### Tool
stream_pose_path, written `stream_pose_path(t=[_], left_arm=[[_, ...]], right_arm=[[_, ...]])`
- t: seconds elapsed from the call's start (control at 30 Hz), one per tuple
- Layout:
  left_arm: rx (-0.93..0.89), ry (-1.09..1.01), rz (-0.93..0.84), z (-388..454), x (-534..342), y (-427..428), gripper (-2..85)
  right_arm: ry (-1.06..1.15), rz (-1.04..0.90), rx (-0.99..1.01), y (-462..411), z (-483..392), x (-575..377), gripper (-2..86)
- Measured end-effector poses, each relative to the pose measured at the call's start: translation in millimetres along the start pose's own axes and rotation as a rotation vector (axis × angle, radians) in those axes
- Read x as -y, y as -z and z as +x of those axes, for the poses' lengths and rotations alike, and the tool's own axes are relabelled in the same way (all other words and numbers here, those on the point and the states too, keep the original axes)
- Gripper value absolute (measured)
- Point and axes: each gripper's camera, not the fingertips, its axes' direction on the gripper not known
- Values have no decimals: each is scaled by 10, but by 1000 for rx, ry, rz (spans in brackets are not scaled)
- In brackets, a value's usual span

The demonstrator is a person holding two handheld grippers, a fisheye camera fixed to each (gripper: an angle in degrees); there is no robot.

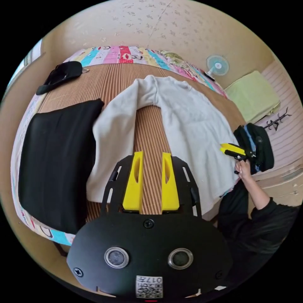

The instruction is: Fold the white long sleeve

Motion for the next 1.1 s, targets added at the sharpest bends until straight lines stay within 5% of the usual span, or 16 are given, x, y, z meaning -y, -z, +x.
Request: stream_pose_path(t=[0.1,0.27,0.43,0.53,0.7,0.77,0.93,1.1], left_arm=[[111,-56,63,4,-332,104,110],[363,-116,-67,-111,-529,-129,116],[248,22,-58,-579,-529,58,40],[-54,94,4,-991,-462,511,20],[-967,160,344,-1668,45,1398,12],[-1116,180,444,-1692,369,1509,11],[-983,79,363,-1137,1665,1368,16],[-1086,64,146,-277,2759,77,47]], right_arm=[[-91,159,-15,64,58,-279,50],[-129,83,147,-209,322,-169,29],[-211,115,361,-332,632,-262,21],[-217,129,491,-418,738,-325,14],[-105,107,492,-546,565,-296,8],[-79,129,452,-530,477,-325,7],[-46,142,408,-524,331,-370,7],[-42,147,434,-541,279,-407,6]])
